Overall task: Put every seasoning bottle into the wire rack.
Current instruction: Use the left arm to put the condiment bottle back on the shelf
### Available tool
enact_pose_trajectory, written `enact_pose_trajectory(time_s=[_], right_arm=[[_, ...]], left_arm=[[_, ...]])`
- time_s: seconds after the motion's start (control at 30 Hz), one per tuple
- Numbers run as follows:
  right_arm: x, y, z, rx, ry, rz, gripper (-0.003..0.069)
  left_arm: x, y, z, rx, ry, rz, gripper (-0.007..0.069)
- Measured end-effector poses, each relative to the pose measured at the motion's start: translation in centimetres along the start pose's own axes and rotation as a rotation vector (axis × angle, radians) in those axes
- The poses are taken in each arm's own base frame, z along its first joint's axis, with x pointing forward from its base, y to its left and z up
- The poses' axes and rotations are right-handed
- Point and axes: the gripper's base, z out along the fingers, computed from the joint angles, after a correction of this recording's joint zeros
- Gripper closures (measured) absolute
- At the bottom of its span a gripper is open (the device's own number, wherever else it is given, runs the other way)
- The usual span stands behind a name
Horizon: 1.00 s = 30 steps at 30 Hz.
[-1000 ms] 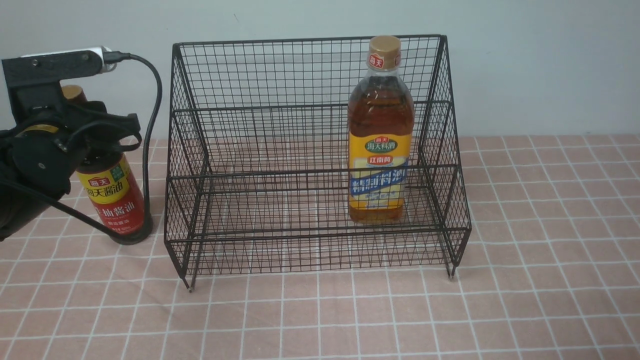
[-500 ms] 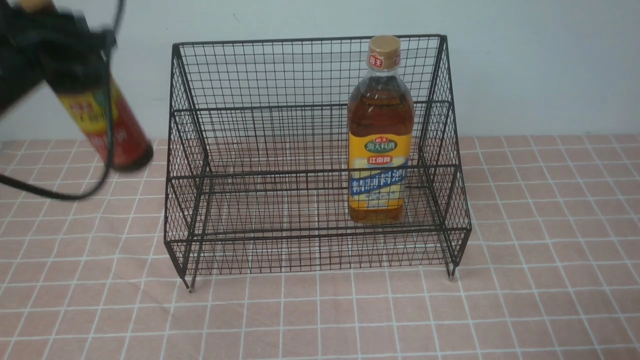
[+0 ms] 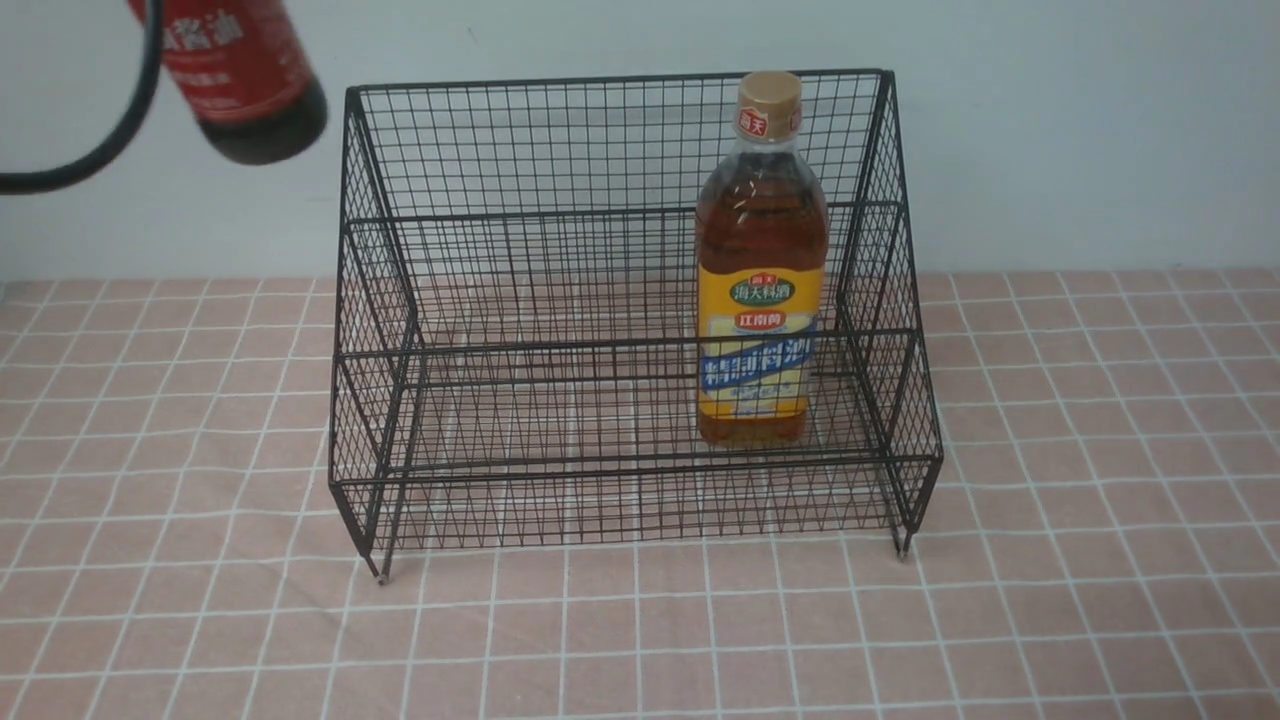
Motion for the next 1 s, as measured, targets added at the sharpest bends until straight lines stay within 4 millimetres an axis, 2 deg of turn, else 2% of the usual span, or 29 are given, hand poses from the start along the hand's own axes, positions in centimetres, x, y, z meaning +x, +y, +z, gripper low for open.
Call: enact_pose_trajectory(time_s=[0.17,0.3,0.43,0.73,1.0], right_arm=[[0.0,0.0,0.0,0.000,0.000,-0.001,0.0669],[0.0,0.0,0.0,0.000,0.000,-0.001,0.0669],[0.0,0.0,0.0,0.000,0.000,0.000,0.0669],[0.0,0.0,0.0,0.000,0.000,0.000,0.0669],[0.0,0.0,0.0,0.000,0.000,0.000,0.0669]], left_arm=[[2.9,-1.4,2.3,0.019,0.037,-0.006,0.0367],[5.0,-1.5,4.1,0.009,0.068,-0.003,0.0368],[6.1,-1.5,5.3,-0.001,0.081,0.001,0.0368],[7.7,-1.2,7.2,-0.027,0.078,0.006,0.0368],[7.4,-1.2,7.9,-0.033,0.050,0.009,0.0368]])
